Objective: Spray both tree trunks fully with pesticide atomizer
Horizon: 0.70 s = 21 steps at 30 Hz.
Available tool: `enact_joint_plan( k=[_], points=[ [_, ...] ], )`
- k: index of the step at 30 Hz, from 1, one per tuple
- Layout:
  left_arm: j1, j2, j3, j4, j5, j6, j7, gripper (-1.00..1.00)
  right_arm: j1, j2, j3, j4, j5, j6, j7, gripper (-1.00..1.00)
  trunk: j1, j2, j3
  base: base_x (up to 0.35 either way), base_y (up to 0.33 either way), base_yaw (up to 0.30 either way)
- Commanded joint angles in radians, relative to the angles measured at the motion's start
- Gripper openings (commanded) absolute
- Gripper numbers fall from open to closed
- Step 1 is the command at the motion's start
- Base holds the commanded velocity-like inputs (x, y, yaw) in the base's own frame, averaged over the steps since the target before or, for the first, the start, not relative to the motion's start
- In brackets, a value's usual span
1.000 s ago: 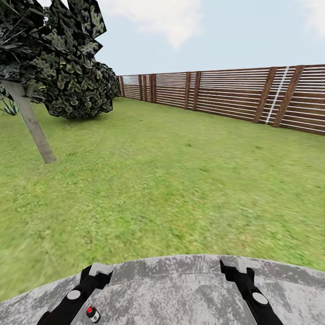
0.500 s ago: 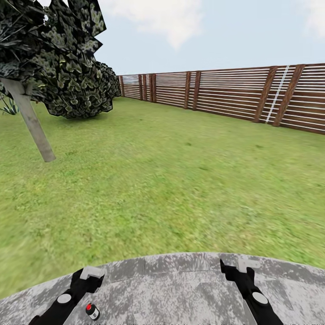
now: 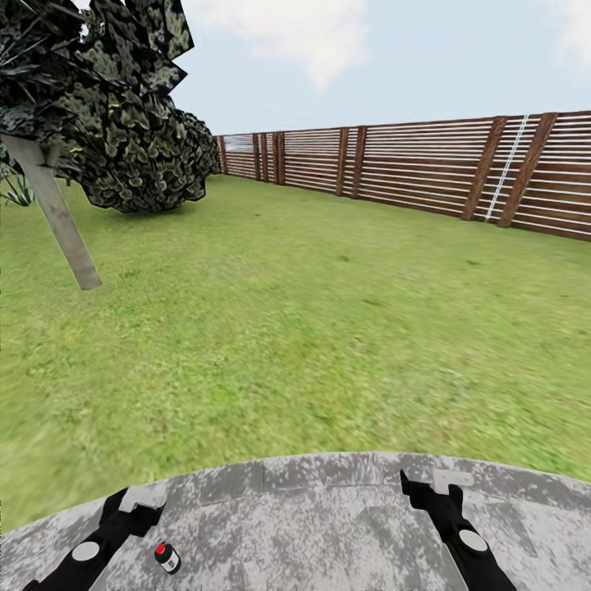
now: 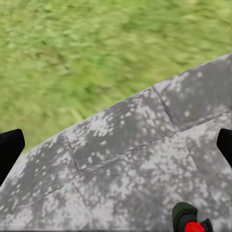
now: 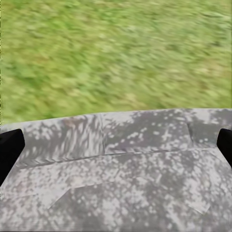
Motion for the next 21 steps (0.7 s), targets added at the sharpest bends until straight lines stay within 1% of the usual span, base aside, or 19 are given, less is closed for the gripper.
enact_joint_plan(
  k=[1,3,5,6,7,8,10,11,12,14,18,21],
  points=[
    [-0.001,0.000,-0.003,0.001,-0.009,-0.004,0.002,1.00,0.000,0.000,0.000,0.000,0.000,-0.003,0.000,1.00,0.004,-0.008,-0.005,0.000,0.000,0.104],
    [-0.001,-0.001,-0.007,0.002,-0.009,-0.004,0.002,1.00,0.000,0.000,0.003,0.000,0.001,0.000,0.000,1.00,0.011,-0.022,-0.014,0.000,0.000,0.116],
    [-0.001,-0.002,-0.008,0.003,-0.009,-0.004,0.002,1.00,-0.001,0.001,0.018,-0.005,0.002,0.004,0.000,1.00,0.019,-0.036,-0.023,0.000,0.000,0.128],
    [-0.001,-0.002,-0.008,0.003,-0.009,-0.004,0.002,1.00,-0.002,0.002,0.038,-0.017,0.003,0.016,0.000,1.00,0.023,-0.043,-0.027,0.000,0.000,0.132],
    [-0.001,-0.002,-0.009,0.003,-0.009,-0.003,0.002,1.00,-0.004,0.003,0.078,-0.050,0.003,0.059,-0.002,1.00,0.027,-0.050,-0.031,0.000,0.000,0.134],
    [-0.001,-0.002,-0.009,0.003,-0.009,-0.003,0.002,1.00,-0.005,0.004,0.124,-0.116,0.002,0.150,-0.005,1.00,0.027,-0.050,-0.037,0.000,0.000,0.136],
    [-0.001,-0.002,-0.009,0.003,-0.009,-0.002,0.002,1.00,-0.006,0.005,0.144,-0.180,0.002,0.229,-0.006,1.00,0.028,-0.050,-0.047,0.000,0.000,0.137],
    [-0.001,-0.004,-0.008,0.003,-0.009,-0.002,0.002,1.00,-0.006,0.004,0.151,-0.235,0.001,0.283,-0.006,1.00,0.028,-0.051,-0.052,0.000,0.000,0.150],
    [-0.001,-0.004,-0.008,0.003,-0.009,-0.002,0.002,1.00,-0.006,0.004,0.151,-0.243,0.001,0.290,-0.006,1.00,0.029,-0.051,-0.058,0.000,0.000,0.156],
    [-0.001,-0.005,-0.008,0.003,-0.009,-0.002,0.002,1.00,-0.006,0.002,0.152,-0.252,0.002,0.298,-0.006,1.00,0.030,-0.051,-0.068,0.000,0.000,0.156],
    [0.000,-0.008,-0.008,0.003,-0.011,-0.007,0.002,1.00,-0.007,0.003,0.155,-0.253,0.002,0.303,-0.006,1.00,0.032,-0.052,-0.084,0.000,0.000,0.010],
    [0.000,-0.008,-0.016,0.003,-0.022,-0.008,0.001,1.00,-0.007,0.003,0.155,-0.251,0.002,0.303,-0.006,1.00,0.033,-0.053,-0.095,0.000,0.000,0.003]
  ],
)
